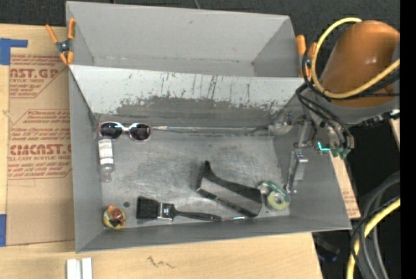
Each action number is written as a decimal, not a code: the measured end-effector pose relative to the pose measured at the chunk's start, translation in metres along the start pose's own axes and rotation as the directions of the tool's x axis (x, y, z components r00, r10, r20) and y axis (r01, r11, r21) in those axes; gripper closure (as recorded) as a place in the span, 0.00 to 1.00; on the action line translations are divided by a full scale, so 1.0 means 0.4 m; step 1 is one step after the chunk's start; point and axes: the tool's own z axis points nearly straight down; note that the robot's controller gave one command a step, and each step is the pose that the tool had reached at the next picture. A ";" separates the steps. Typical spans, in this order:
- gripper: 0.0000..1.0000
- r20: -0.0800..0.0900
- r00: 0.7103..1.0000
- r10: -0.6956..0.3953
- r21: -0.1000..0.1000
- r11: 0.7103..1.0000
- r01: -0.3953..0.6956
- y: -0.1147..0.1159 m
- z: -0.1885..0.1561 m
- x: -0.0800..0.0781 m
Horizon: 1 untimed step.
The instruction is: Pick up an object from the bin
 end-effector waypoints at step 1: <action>0.00 0.008 1.000 -0.002 0.001 1.000 0.002 0.001 -0.011 -0.004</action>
Offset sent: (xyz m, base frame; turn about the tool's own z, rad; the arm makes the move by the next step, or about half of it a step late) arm -0.0193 0.0665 -0.1512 0.1345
